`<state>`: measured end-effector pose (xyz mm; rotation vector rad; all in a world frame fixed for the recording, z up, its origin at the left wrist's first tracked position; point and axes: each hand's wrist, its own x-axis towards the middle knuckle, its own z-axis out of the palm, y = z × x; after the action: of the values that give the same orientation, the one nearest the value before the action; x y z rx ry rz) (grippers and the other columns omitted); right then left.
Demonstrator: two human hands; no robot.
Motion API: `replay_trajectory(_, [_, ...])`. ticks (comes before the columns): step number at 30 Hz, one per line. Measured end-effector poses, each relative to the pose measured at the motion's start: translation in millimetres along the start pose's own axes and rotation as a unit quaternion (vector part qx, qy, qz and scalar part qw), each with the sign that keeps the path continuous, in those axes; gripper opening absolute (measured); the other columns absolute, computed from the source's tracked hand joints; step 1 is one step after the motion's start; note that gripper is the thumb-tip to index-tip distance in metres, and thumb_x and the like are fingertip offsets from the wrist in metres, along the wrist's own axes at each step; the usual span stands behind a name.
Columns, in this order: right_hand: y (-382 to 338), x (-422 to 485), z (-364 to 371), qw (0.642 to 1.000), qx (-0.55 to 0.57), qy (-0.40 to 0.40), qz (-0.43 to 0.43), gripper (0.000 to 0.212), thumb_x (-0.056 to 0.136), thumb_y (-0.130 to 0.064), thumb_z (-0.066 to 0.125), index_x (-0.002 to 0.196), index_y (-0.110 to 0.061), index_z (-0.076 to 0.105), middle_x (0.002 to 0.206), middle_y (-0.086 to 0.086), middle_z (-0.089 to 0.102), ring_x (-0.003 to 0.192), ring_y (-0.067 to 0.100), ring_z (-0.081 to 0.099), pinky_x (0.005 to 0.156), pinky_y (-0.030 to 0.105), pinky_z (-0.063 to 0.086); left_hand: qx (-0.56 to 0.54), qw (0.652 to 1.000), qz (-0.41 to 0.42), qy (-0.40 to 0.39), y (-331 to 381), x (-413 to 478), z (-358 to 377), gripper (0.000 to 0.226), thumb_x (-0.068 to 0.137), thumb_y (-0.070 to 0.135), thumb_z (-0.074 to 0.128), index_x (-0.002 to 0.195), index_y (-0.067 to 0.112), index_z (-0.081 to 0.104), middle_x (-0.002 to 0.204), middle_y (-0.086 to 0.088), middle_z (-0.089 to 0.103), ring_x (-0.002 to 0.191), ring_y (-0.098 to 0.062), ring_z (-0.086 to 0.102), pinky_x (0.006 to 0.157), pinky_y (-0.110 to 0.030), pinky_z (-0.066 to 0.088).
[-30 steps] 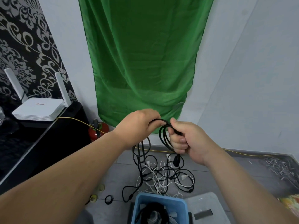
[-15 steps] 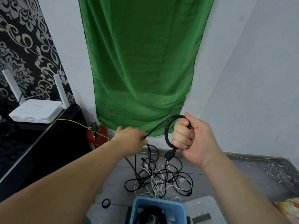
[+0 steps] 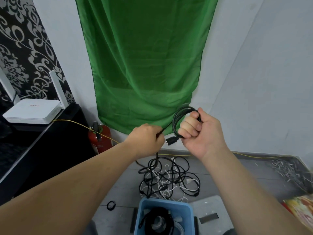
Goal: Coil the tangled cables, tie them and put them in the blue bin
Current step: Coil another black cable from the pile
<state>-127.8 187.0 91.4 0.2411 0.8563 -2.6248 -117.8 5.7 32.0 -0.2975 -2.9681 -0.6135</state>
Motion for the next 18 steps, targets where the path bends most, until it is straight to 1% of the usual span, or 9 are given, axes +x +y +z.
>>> replay_trajectory(2, [1.0,4.6,2.1,1.000,0.013,0.006,-0.023,0.043,0.108,-0.036,0.037,0.070,-0.019,0.047,0.052,-0.007,0.023,0.044,0.013,0.018,0.045,0.028,0.025,0.041,0.997,-0.024,-0.055,4.7,-1.2,0.6,0.036,0.102,0.033,0.042,0.067,0.023,0.038,0.073,0.002,0.049,0.090,-0.032,0.056,0.082,-0.039,0.047])
replay_trajectory(3, [2.2,6.8,2.5,0.999,0.020,0.012,-0.033,0.043,0.109,-0.037,0.036,0.071,-0.019,0.047,0.053,-0.006,0.025,0.046,0.013,0.020,0.048,0.028,0.027,0.064,0.994,-0.038,-0.076,5.8,-1.5,0.9,0.033,0.103,0.035,0.041,0.072,0.023,0.044,0.084,0.001,0.053,0.103,-0.032,0.056,0.096,-0.044,0.044])
replay_trajectory(5, [3.6,9.9,2.9,0.998,0.043,0.025,-0.047,0.044,0.111,-0.037,0.033,0.073,-0.018,0.046,0.055,-0.005,0.028,0.046,0.014,0.023,0.054,0.030,0.029,0.133,0.983,-0.053,-0.114,7.2,-1.5,2.5,0.027,0.101,0.038,0.041,0.098,0.023,0.063,0.120,0.000,0.058,0.138,-0.030,0.038,0.120,-0.063,0.018])
replay_trajectory(6, [2.7,11.0,3.2,0.996,0.061,0.032,-0.057,0.044,0.111,-0.036,0.032,0.073,-0.018,0.045,0.056,-0.005,0.029,0.046,0.015,0.025,0.056,0.030,0.029,0.164,0.975,-0.055,-0.138,7.5,-1.5,3.6,0.029,0.099,0.038,0.043,0.112,0.027,0.066,0.138,0.000,0.052,0.149,-0.031,0.023,0.120,-0.069,0.004])
replay_trajectory(8, [-1.6,13.1,3.5,0.993,0.080,0.044,-0.077,0.043,0.112,-0.033,0.030,0.074,-0.017,0.044,0.058,-0.003,0.031,0.047,0.015,0.027,0.059,0.031,0.030,0.181,0.966,-0.052,-0.179,7.0,-2.9,6.5,0.032,0.096,0.033,0.046,0.122,0.034,0.065,0.156,0.000,0.038,0.156,-0.033,0.002,0.118,-0.071,-0.005])
replay_trajectory(10, [-6.5,17.3,0.5,0.991,0.061,0.067,-0.098,0.041,0.112,-0.029,0.028,0.075,-0.017,0.043,0.059,-0.002,0.034,0.048,0.016,0.029,0.061,0.031,0.031,0.152,0.968,-0.036,-0.197,6.4,-4.1,9.7,0.035,0.095,0.020,0.047,0.123,0.034,0.063,0.157,0.002,0.038,0.156,-0.031,0.002,0.122,-0.066,-0.003])
replay_trajectory(13, [-7.9,26.0,-6.4,0.984,0.009,0.120,-0.130,0.039,0.112,-0.028,0.028,0.079,-0.016,0.046,0.060,-0.001,0.042,0.052,0.017,0.035,0.062,0.032,0.035,0.127,0.973,-0.015,-0.192,5.1,-4.4,8.8,0.041,0.089,0.010,0.051,0.122,0.031,0.061,0.145,0.006,0.049,0.152,-0.025,0.016,0.126,-0.055,0.005])
replay_trajectory(15, [-11.0,29.4,-10.7,0.977,0.008,0.157,-0.146,0.037,0.112,-0.028,0.031,0.082,-0.015,0.048,0.061,0.000,0.048,0.054,0.018,0.039,0.062,0.032,0.038,0.142,0.968,-0.006,-0.207,3.9,-8.3,10.2,0.035,0.089,0.015,0.053,0.116,0.033,0.065,0.133,0.005,0.057,0.144,-0.024,0.030,0.124,-0.049,0.017])
replay_trajectory(18, [-20.0,30.2,-15.2,0.964,-0.009,0.191,-0.182,0.033,0.112,-0.031,0.034,0.088,-0.014,0.049,0.062,0.002,0.057,0.055,0.018,0.048,0.061,0.031,0.044,0.165,0.959,0.008,-0.229,1.2,-14.3,10.1,0.021,0.095,0.025,0.052,0.109,0.032,0.066,0.119,0.002,0.062,0.124,-0.023,0.049,0.110,-0.040,0.033])
